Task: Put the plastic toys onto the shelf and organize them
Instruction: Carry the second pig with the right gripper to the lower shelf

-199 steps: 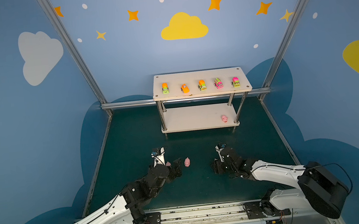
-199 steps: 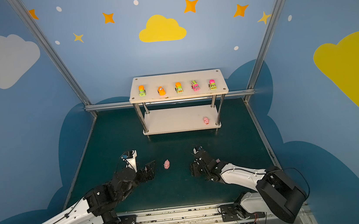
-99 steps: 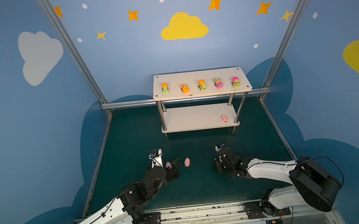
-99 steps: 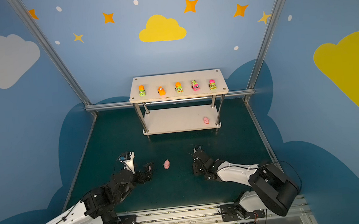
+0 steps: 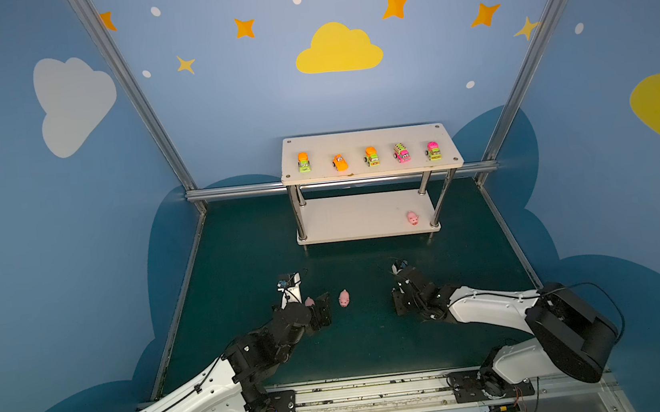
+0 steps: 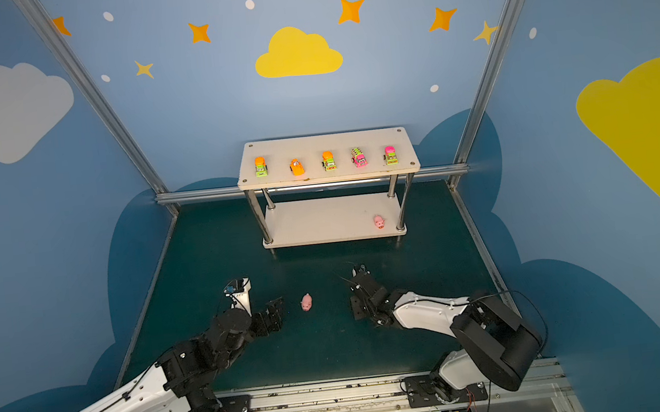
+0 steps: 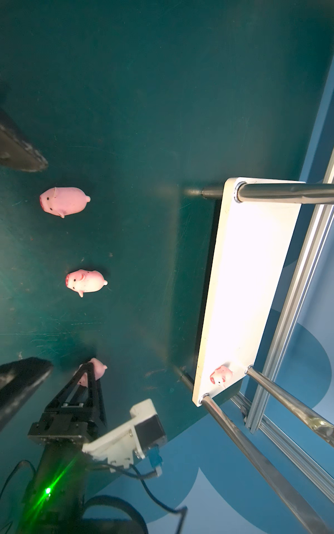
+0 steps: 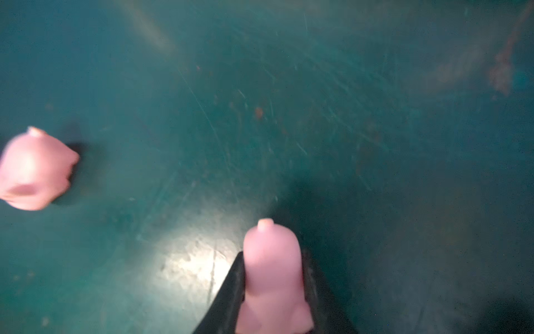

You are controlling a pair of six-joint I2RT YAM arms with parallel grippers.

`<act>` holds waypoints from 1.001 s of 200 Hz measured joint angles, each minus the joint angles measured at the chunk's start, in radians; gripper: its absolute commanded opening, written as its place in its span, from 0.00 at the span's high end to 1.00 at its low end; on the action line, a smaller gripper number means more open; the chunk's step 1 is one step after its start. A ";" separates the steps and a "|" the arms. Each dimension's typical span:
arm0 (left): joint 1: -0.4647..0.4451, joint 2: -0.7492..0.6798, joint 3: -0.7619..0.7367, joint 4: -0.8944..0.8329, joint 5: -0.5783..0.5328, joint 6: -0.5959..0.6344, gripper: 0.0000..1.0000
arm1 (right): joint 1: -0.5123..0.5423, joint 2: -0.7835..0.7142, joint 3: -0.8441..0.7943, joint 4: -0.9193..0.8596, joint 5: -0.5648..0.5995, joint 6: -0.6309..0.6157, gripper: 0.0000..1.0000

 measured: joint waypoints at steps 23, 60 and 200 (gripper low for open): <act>0.014 0.028 0.002 0.012 0.008 0.010 0.00 | -0.027 0.005 0.070 -0.012 -0.007 -0.022 0.71; 0.041 0.092 0.011 0.029 0.030 0.025 0.00 | -0.106 0.058 0.177 -0.025 -0.023 -0.061 0.72; 0.193 0.185 0.022 0.127 0.139 0.093 0.00 | -0.392 0.448 0.664 -0.050 -0.123 -0.175 0.71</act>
